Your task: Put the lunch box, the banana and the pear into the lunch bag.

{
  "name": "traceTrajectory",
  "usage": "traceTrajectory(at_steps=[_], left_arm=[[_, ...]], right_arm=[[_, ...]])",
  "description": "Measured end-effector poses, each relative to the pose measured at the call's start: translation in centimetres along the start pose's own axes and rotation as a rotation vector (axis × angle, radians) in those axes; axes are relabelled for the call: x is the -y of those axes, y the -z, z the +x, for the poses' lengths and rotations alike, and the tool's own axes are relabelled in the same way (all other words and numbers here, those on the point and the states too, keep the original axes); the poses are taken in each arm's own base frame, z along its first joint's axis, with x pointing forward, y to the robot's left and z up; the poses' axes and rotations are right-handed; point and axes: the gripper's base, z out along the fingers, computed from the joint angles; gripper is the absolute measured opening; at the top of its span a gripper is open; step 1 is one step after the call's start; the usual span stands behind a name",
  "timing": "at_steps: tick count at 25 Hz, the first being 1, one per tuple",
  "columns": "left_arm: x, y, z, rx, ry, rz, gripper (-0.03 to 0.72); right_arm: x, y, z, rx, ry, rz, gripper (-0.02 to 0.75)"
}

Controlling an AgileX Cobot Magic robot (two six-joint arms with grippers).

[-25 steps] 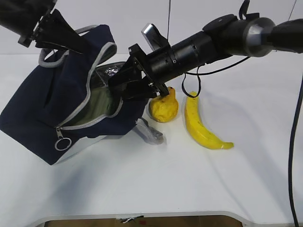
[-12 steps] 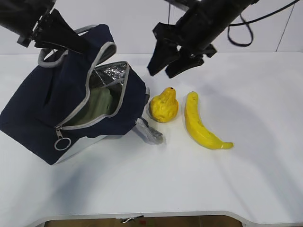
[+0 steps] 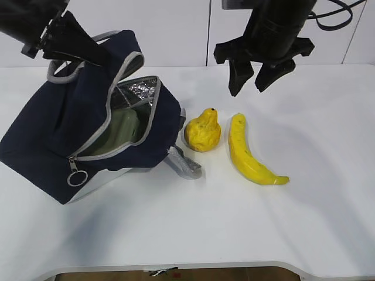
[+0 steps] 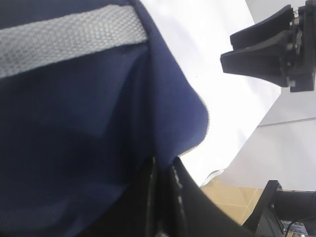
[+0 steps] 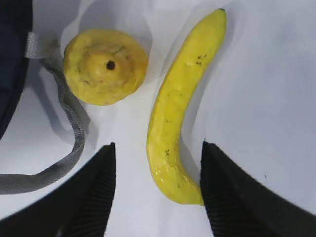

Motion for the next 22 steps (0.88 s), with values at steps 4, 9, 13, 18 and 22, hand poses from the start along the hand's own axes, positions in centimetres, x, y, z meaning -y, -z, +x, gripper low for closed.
traceTrajectory(at_steps=[4,9,13,18,22], left_arm=[[0.0,0.0,0.0,0.0,0.0,0.0,0.008],[0.0,0.0,0.0,0.0,0.0,0.0,0.008],[0.0,0.0,0.0,0.0,0.0,0.0,0.008],[0.0,0.0,0.0,0.0,0.001,0.0,0.008],[0.0,0.0,0.0,0.0,0.001,0.0,0.008]], right_arm=[[-0.1,-0.6,0.0,-0.015,-0.005,0.009,0.446],[0.0,-3.2,-0.1,-0.073,-0.011,0.021,0.446],[0.2,-5.0,-0.1,-0.11,-0.015,0.037,0.446],[0.4,-7.0,0.0,-0.153,-0.015,0.049,0.445],[0.4,-7.5,0.0,-0.163,-0.015,0.051,0.445]])
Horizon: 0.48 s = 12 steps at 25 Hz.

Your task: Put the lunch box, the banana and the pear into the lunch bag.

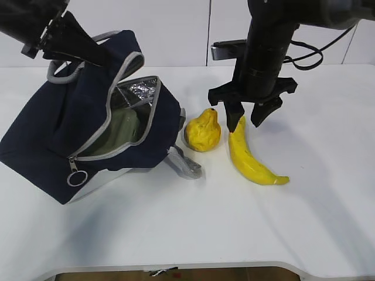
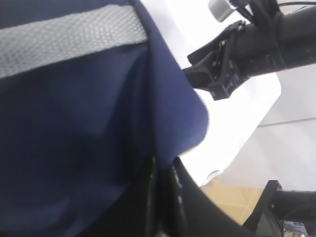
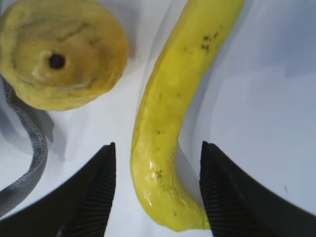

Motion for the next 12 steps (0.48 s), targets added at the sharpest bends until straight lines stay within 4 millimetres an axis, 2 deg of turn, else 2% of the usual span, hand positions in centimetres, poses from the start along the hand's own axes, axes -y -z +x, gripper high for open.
traceTrajectory(at_steps=[9,12], left_arm=[[0.0,0.0,0.0,0.0,0.002,0.0,0.008],[0.0,0.0,0.0,0.0,0.002,0.0,0.008]], right_arm=[[0.0,-3.0,-0.2,-0.055,-0.007,0.007,0.442],[0.0,-3.4,-0.2,-0.064,-0.007,0.008,0.442]])
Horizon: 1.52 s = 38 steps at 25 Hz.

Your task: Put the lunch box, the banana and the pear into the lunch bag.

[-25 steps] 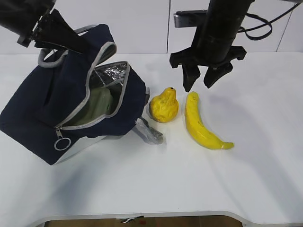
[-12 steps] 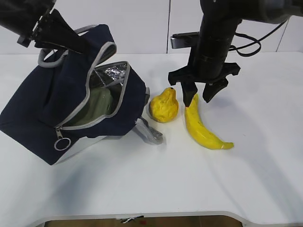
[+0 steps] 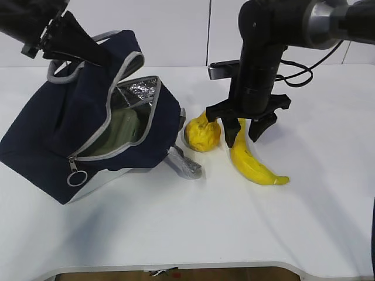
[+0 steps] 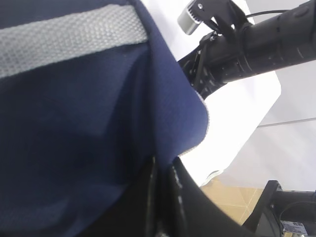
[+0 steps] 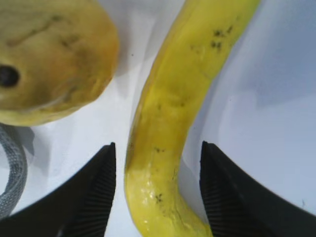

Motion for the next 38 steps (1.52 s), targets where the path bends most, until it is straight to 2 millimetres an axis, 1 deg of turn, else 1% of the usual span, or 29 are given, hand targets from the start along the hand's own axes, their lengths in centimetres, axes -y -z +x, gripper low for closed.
traceTrajectory(at_steps=[11,15,20,22,25,28,31,33,35,38], left_arm=[[0.0,0.0,0.0,0.0,0.002,0.0,0.008],[0.0,0.0,0.0,0.0,0.002,0.0,0.008],[0.0,0.0,0.0,0.0,0.002,0.0,0.008],[0.0,0.0,0.0,0.0,0.003,0.0,0.008],[0.0,0.0,0.0,0.0,0.005,0.0,0.008],[0.0,0.0,0.0,0.0,0.005,0.0,0.008],[0.0,0.0,0.0,0.0,0.005,0.0,0.008],[0.0,0.0,0.0,0.0,0.007,0.0,0.008],[0.0,0.0,0.0,0.0,0.007,0.0,0.008],[0.0,0.0,0.0,0.0,0.007,0.0,0.008]], right_arm=[[0.0,-1.9,-0.1,-0.039,-0.017,0.005,0.442],[0.0,-2.0,-0.1,-0.041,-0.019,0.005,0.442],[-0.1,-3.3,-0.1,-0.071,-0.023,0.0,0.44],[-0.1,-3.4,-0.1,-0.074,-0.026,-0.006,0.407],[-0.1,-3.4,-0.1,-0.072,-0.026,-0.008,0.31],[-0.1,-3.4,-0.1,-0.072,-0.026,-0.008,0.284],[-0.2,-3.0,-0.5,-0.051,-0.026,-0.011,0.281],[-0.3,-2.2,-1.0,-0.019,-0.01,-0.015,0.281],[-0.3,-1.0,-1.4,0.016,-0.002,-0.02,0.281],[-0.4,1.8,-1.4,0.084,0.014,-0.034,0.281]])
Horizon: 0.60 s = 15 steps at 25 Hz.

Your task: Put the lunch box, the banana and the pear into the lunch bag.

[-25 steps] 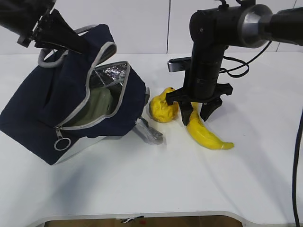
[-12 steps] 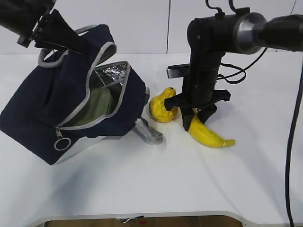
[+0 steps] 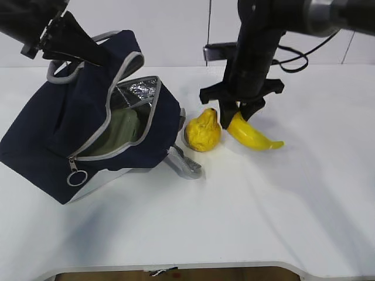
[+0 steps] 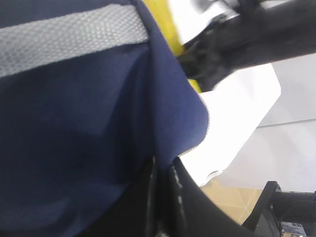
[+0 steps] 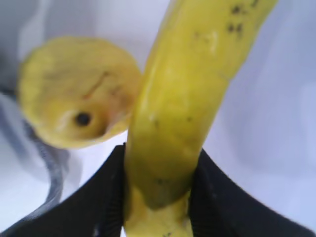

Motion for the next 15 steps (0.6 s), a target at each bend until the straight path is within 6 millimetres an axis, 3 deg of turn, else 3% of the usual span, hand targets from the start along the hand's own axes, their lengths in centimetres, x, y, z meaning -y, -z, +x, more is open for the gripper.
traceTrajectory(at_steps=[4,8,15], left_arm=[[0.0,0.0,0.0,0.0,0.0,0.0,0.008],[0.0,0.0,0.0,0.0,0.0,0.0,0.008],[0.0,0.0,-0.1,0.006,0.005,0.008,0.008]], right_arm=[[-0.5,5.4,0.4,0.109,0.027,-0.047,0.281],[-2.8,9.8,1.4,0.177,0.083,-0.3,0.281],[-5.5,11.0,1.9,0.181,0.123,-0.522,0.281]])
